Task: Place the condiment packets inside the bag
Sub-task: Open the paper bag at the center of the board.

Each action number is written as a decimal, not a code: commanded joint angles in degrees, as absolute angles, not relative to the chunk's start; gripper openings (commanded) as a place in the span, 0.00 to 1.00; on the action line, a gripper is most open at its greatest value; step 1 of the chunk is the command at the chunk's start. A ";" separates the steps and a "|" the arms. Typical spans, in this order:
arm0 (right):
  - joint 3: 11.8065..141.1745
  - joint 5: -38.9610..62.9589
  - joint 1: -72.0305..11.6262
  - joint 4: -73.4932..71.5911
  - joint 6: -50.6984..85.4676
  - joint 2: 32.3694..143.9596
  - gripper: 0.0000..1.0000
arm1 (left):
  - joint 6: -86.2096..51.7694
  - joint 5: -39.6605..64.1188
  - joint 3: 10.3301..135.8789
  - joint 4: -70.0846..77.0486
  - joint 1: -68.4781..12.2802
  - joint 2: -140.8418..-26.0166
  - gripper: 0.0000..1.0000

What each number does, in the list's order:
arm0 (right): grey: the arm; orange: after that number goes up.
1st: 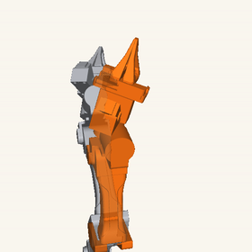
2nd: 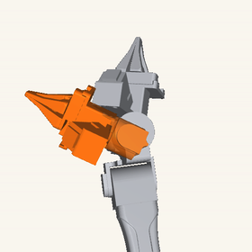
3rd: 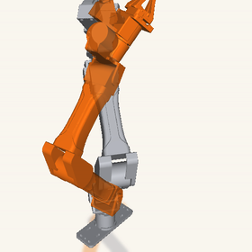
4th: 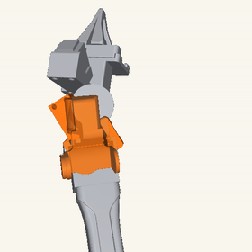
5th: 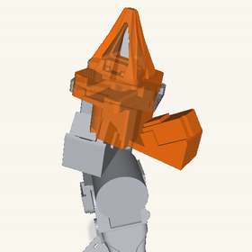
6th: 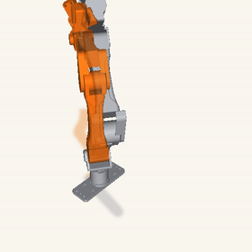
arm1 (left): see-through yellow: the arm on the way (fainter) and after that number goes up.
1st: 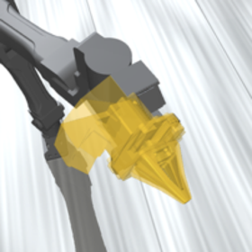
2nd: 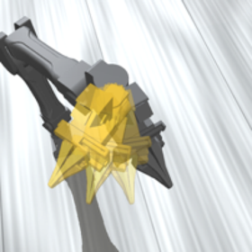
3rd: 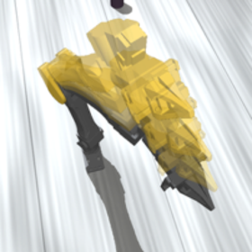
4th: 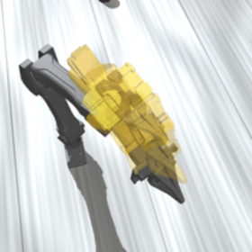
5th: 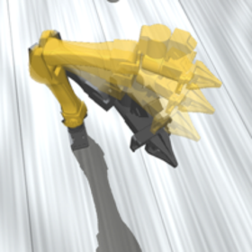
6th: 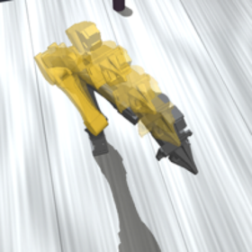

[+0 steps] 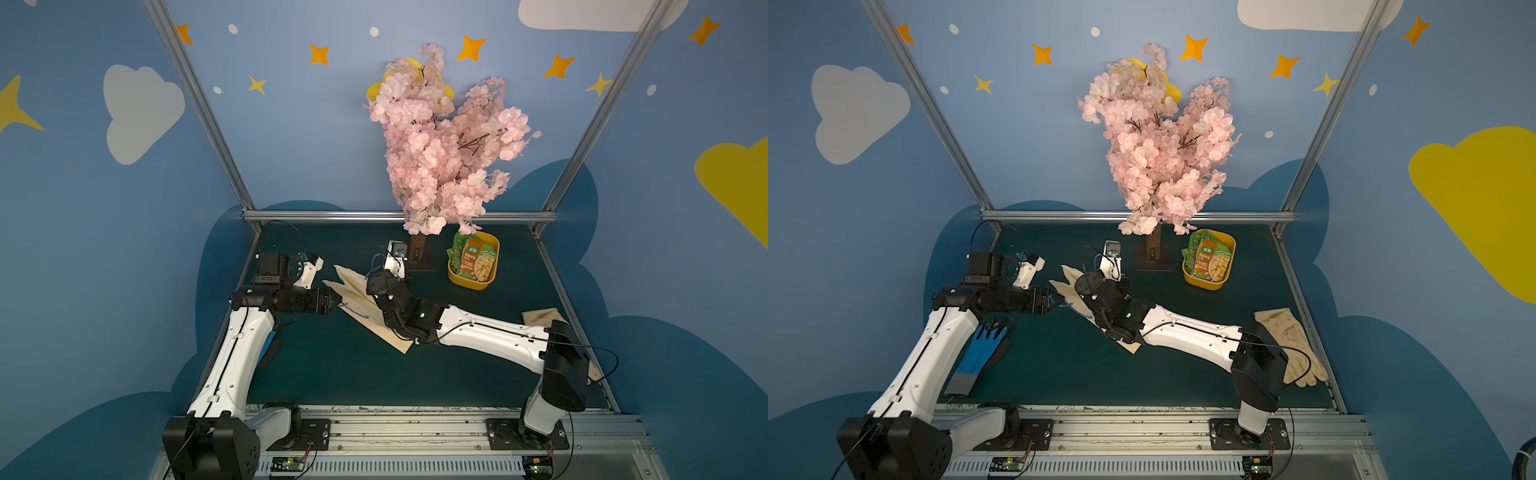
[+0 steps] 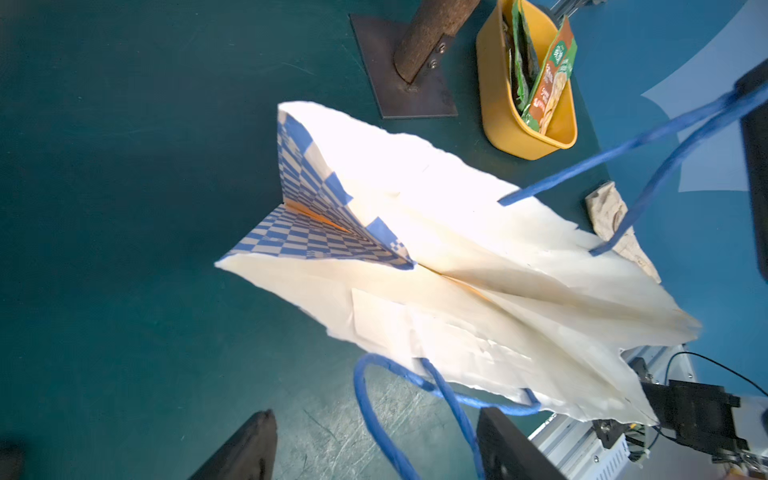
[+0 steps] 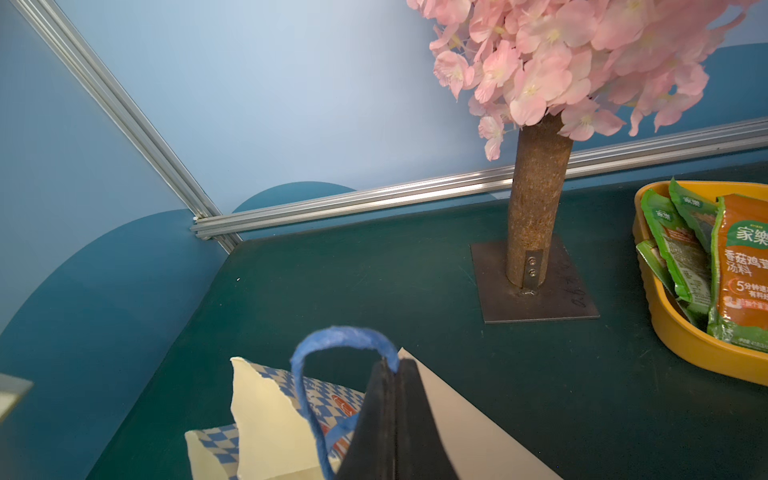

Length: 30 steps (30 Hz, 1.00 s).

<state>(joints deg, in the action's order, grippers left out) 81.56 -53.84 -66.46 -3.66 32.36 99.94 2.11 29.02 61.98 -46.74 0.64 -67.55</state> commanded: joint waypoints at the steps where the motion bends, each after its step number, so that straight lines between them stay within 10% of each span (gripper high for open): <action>1: 83.20 -54.40 -66.42 -4.75 33.05 100.83 0.00 | 1.38 35.15 61.67 -47.20 0.88 -68.44 0.80; 17: 79.08 -55.53 -66.62 -8.23 32.53 97.79 0.00 | 1.02 31.77 63.07 -47.61 1.09 -70.00 0.03; 30: 69.77 -60.55 -63.61 -6.32 33.34 86.49 0.00 | 12.12 27.58 73.10 -52.41 2.55 -66.75 0.03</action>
<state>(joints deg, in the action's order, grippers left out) 71.35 -57.45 -64.99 -7.46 32.36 89.19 7.16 28.12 70.67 -49.60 2.42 -68.51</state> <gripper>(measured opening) 0.047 0.048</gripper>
